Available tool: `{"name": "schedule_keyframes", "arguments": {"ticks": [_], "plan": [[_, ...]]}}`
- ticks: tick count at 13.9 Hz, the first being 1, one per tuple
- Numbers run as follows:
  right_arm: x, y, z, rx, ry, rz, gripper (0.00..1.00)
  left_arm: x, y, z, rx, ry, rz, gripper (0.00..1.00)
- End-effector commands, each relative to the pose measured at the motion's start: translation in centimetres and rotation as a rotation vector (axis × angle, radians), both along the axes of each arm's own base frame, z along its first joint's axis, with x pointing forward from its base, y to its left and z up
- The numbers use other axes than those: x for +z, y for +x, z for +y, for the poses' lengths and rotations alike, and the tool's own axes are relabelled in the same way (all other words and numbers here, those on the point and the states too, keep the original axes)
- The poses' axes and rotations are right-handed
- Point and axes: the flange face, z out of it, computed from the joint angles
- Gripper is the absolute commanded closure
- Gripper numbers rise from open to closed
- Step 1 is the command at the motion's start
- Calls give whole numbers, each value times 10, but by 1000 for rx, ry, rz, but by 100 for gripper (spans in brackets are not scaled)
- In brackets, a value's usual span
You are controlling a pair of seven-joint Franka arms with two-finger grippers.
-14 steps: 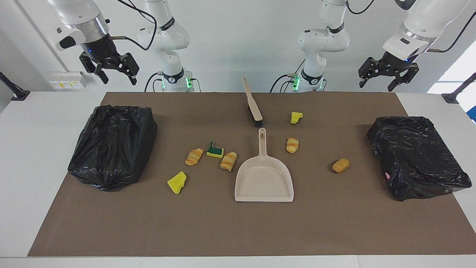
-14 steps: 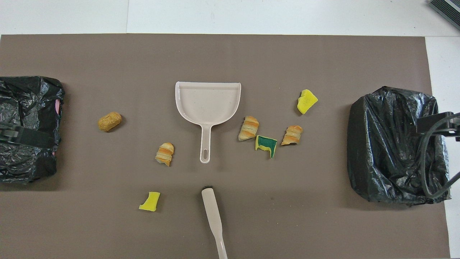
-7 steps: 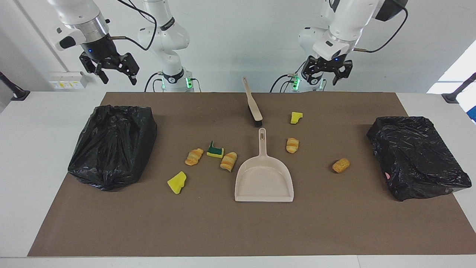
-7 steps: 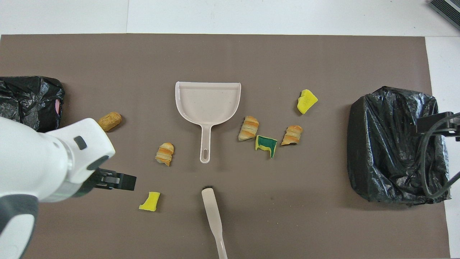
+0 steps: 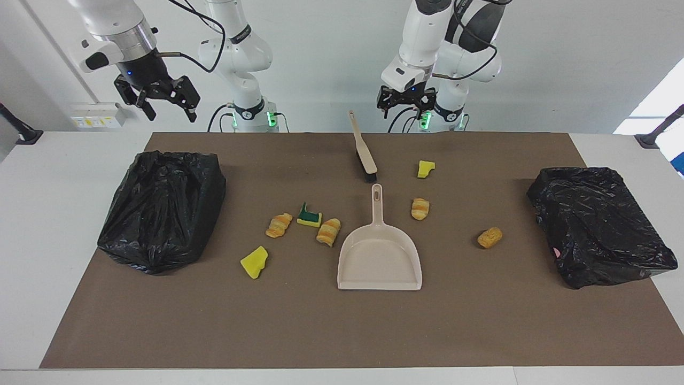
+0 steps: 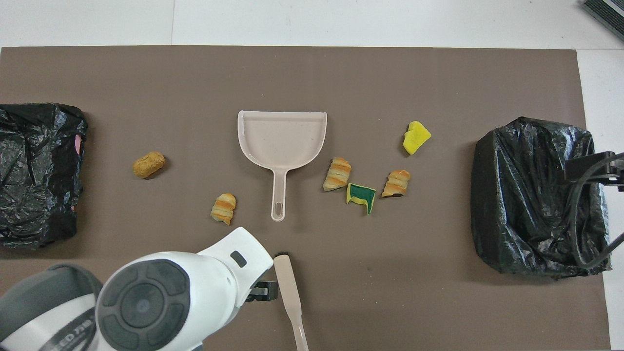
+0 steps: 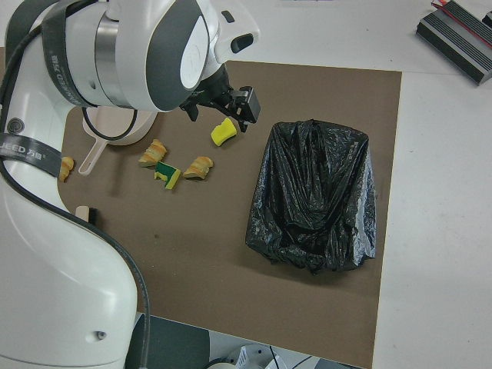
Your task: Sweep and dump trash in bin
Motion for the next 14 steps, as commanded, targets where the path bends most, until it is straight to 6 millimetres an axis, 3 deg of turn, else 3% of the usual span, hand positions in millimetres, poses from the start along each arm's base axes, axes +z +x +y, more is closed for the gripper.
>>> {"name": "schedule_keyframes", "arguments": {"ticks": [1, 2, 5, 9, 12, 14], "plan": [[3, -2, -2, -3, 11, -13, 0, -31, -36, -19, 35, -23, -7, 0], [3, -2, -2, -3, 11, -13, 0, -46, -47, -23, 52, -24, -9, 0], [3, -2, -2, -3, 11, -13, 0, -84, -86, -60, 40, -1, -3, 0], [3, -2, -2, -3, 11, -13, 0, -123, -124, -80, 24, -21, -28, 0], [3, -2, -2, -3, 11, -13, 0, -153, -142, -92, 23, -10, -31, 0], [3, -6, -1, 0, 11, 3, 0, -162, -146, -89, 28, 1, -27, 0]]}}
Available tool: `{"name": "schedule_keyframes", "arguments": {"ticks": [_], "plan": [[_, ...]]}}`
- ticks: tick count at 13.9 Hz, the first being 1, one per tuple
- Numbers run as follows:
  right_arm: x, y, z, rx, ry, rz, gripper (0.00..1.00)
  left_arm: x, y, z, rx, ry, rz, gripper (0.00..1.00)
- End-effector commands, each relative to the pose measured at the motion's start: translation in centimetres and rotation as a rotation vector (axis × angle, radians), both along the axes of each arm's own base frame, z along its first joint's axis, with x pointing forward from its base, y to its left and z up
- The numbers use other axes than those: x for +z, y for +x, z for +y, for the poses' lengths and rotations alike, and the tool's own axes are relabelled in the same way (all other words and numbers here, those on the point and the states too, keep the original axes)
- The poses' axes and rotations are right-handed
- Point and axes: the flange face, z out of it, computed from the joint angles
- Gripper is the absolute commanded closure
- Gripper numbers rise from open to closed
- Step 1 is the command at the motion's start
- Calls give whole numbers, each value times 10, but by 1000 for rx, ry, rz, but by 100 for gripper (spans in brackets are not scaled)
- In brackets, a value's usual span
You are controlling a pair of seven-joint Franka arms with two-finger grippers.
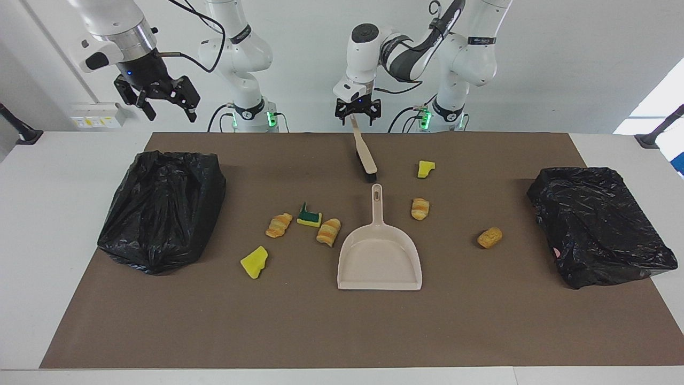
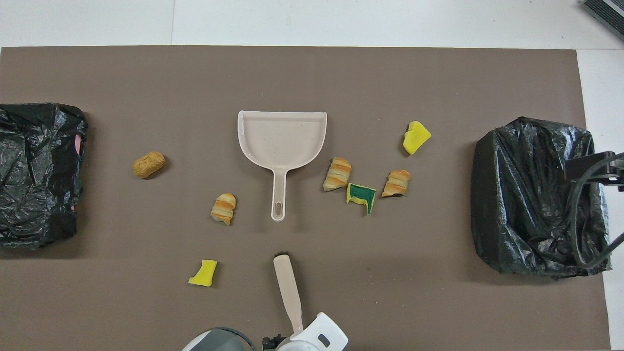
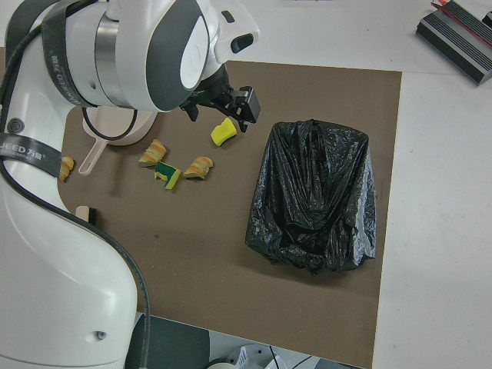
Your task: Sweep and dump trash in bin
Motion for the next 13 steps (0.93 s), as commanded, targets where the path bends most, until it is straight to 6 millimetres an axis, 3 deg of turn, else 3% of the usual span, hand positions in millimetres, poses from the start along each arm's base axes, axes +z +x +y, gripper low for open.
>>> {"name": "schedule_keyframes", "arguments": {"ticks": [1, 6, 10, 11, 13], "plan": [[3, -5, -2, 0, 5, 2, 0, -16, -7, 4, 27, 4, 10, 0], [4, -2, 3, 7, 10, -20, 0, -29, -13, 3, 41, 12, 11, 3], [0, 6, 28, 39, 12, -33, 0, -60, -21, -4, 89, 69, 28, 44], [-5, 12, 38, 49, 22, -38, 0, -59, -20, -5, 111, 70, 29, 50], [-13, 17, 46, 61, 30, -27, 0, -56, -19, -6, 116, 73, 31, 51]]}}
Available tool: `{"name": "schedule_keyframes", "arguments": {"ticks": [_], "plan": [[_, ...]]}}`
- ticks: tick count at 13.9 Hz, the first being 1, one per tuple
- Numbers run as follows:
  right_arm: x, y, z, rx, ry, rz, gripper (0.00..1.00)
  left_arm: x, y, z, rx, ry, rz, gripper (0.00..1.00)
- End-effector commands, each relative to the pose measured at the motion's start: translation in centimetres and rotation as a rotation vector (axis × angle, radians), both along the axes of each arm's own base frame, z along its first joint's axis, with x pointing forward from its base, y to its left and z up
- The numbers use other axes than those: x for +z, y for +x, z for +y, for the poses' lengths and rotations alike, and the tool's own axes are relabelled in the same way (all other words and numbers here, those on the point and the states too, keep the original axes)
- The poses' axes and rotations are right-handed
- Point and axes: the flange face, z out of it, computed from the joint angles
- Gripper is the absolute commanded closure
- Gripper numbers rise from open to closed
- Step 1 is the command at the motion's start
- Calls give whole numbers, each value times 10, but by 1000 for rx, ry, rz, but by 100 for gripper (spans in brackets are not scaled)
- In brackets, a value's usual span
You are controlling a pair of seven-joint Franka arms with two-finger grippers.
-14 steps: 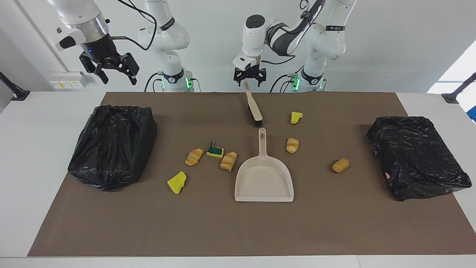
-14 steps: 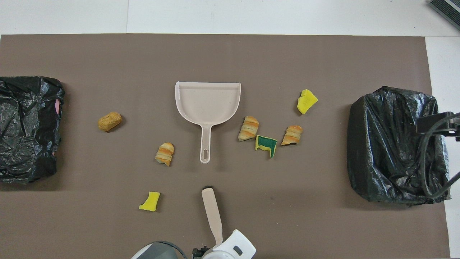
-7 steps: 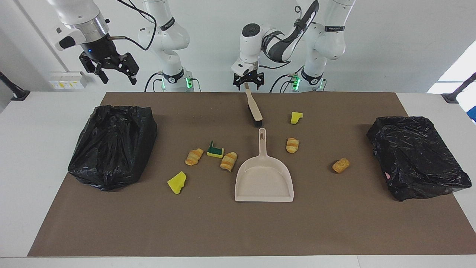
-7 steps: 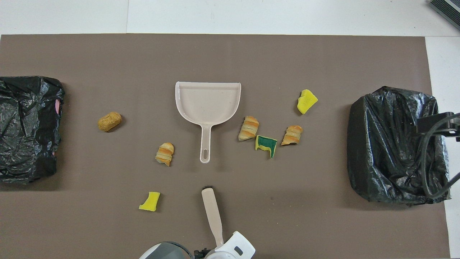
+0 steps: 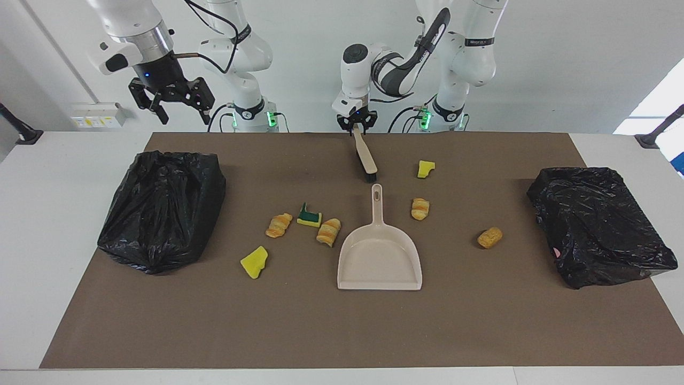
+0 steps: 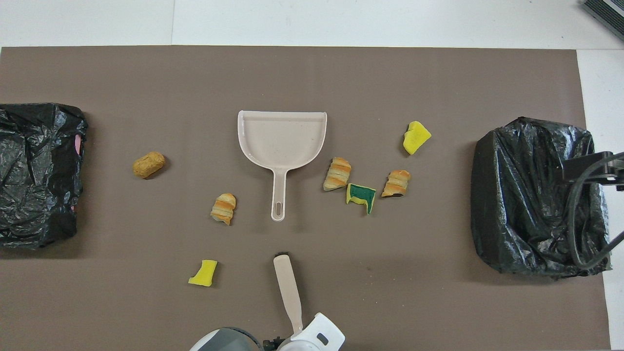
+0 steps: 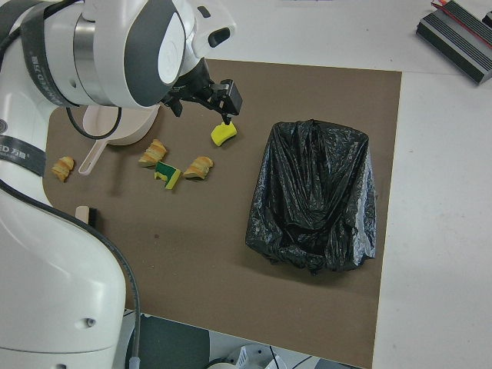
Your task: Sweep and dump trash in bin
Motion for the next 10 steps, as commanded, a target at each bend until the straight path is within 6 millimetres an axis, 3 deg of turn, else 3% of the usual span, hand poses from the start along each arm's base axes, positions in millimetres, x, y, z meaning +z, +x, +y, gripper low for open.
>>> {"name": "schedule_keyframes", "arguments": {"ticks": [1, 7, 9, 10], "plan": [[-7, 9, 10, 0, 21, -15, 0, 2, -2, -1, 27, -8, 7, 51], [-20, 20, 19, -30, 25, -44, 0, 12, 1, -8, 28, -28, -1, 53], [-23, 20, 19, -30, 23, -43, 0, 15, 1, -7, 31, -31, -1, 74], [-23, 20, 19, -29, 23, -43, 0, 15, 0, -6, 29, -20, 4, 81]]}}
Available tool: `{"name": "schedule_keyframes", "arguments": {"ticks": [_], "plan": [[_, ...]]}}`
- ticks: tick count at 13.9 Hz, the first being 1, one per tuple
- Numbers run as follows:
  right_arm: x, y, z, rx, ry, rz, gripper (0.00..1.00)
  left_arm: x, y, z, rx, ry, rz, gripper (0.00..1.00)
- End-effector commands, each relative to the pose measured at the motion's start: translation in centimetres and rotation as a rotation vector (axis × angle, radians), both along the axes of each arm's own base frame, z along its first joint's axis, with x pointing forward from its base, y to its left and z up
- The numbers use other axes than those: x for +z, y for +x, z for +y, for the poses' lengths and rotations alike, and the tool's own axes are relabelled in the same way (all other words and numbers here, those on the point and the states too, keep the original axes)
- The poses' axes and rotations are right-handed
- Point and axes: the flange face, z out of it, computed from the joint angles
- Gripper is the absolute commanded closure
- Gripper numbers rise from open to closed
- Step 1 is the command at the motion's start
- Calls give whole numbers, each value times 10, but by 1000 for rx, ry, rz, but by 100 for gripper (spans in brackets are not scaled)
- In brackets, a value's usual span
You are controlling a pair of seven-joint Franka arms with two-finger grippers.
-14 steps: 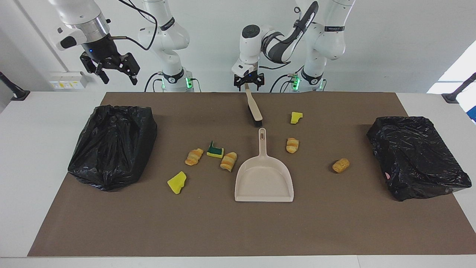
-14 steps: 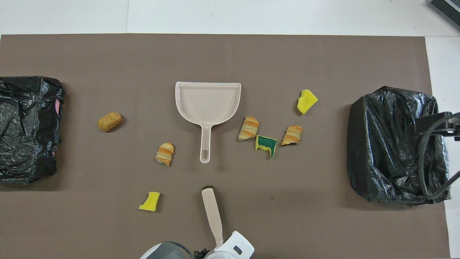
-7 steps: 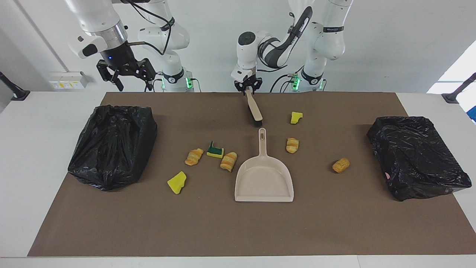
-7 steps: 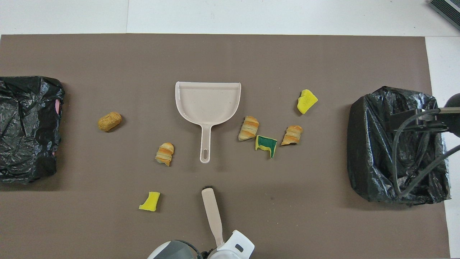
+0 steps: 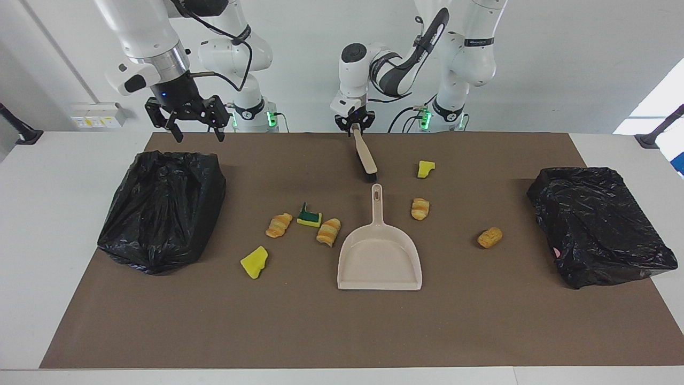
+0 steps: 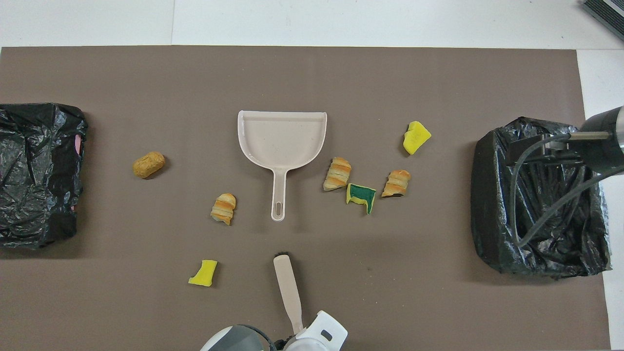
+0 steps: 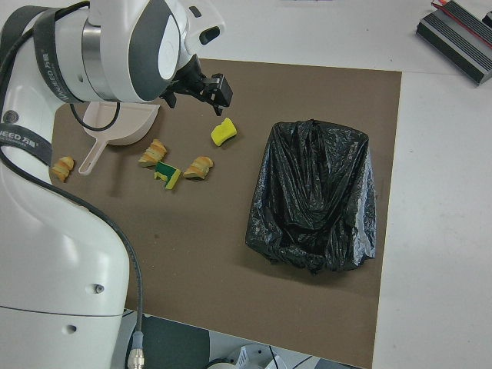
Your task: Sweep and dump trash in bin
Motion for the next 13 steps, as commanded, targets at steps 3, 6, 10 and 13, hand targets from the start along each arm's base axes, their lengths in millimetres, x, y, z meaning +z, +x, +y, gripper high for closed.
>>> {"name": "schedule_keyframes", "arguments": {"ticks": [3, 6, 10, 13], "plan": [[-3, -2, 8, -10, 11, -8, 0, 13, -3, 1, 9, 20, 24, 100], [-4, -1, 11, -6, 13, -10, 0, 19, 0, 1, 7, 38, 29, 100], [-8, 1, 12, -3, 13, -16, 0, 22, 0, 0, 0, 24, 23, 56], [-7, 2, 12, -4, 14, -17, 0, 22, 0, 0, -1, 21, 21, 56]]}}
